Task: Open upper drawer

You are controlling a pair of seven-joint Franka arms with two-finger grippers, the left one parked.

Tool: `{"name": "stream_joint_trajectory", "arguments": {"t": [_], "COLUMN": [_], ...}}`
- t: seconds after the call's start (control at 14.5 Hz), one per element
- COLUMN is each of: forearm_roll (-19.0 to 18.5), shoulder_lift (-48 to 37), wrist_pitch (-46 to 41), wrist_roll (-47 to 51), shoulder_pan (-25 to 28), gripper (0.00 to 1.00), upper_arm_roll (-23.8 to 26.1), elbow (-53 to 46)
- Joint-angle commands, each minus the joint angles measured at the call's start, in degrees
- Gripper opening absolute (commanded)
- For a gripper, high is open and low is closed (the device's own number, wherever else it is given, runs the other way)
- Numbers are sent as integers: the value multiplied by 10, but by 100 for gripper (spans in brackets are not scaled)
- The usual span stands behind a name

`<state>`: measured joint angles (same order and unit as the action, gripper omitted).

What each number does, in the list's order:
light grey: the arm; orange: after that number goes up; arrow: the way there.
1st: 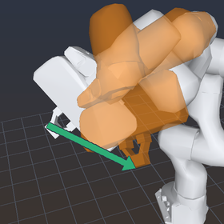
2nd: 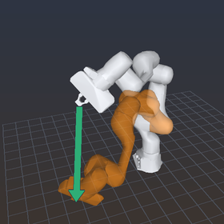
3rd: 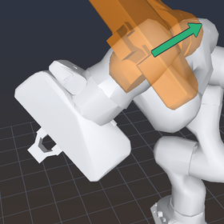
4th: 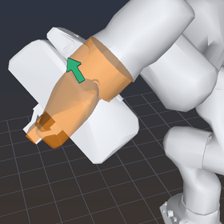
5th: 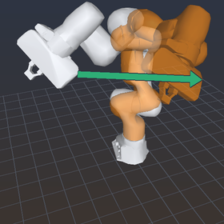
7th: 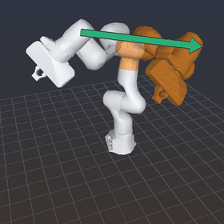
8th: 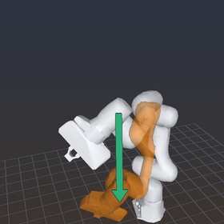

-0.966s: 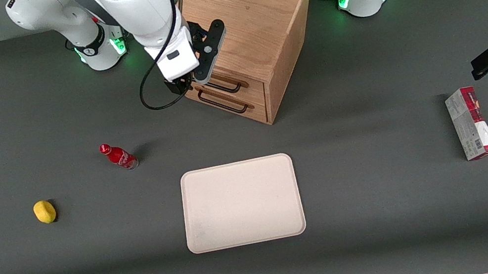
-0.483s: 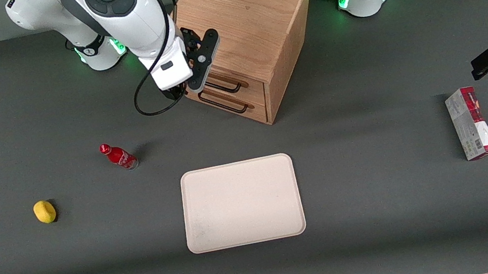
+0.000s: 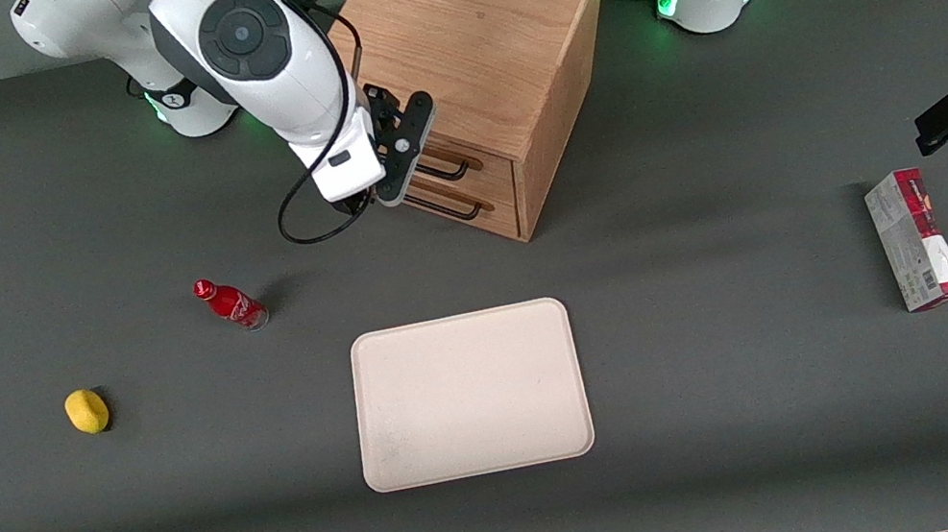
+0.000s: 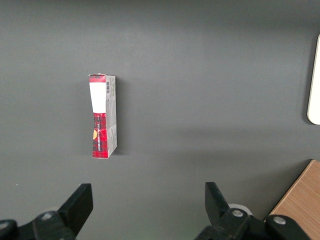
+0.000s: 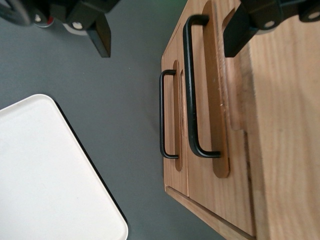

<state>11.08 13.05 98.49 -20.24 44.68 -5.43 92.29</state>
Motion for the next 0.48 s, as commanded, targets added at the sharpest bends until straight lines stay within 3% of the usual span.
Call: {"name": "stream_joint_trajectory", "arguments": {"t": [0.0, 0.41], "forearm_roll": [6, -6], "shoulder_lift": [-16, -16], "wrist_pitch": [36, 73], "wrist_roll": [-2, -2], "shoulder_pan": [15, 14], "gripper": [100, 100], "upper_arm_roll": [-4, -4], "elbow": [43, 76]}}
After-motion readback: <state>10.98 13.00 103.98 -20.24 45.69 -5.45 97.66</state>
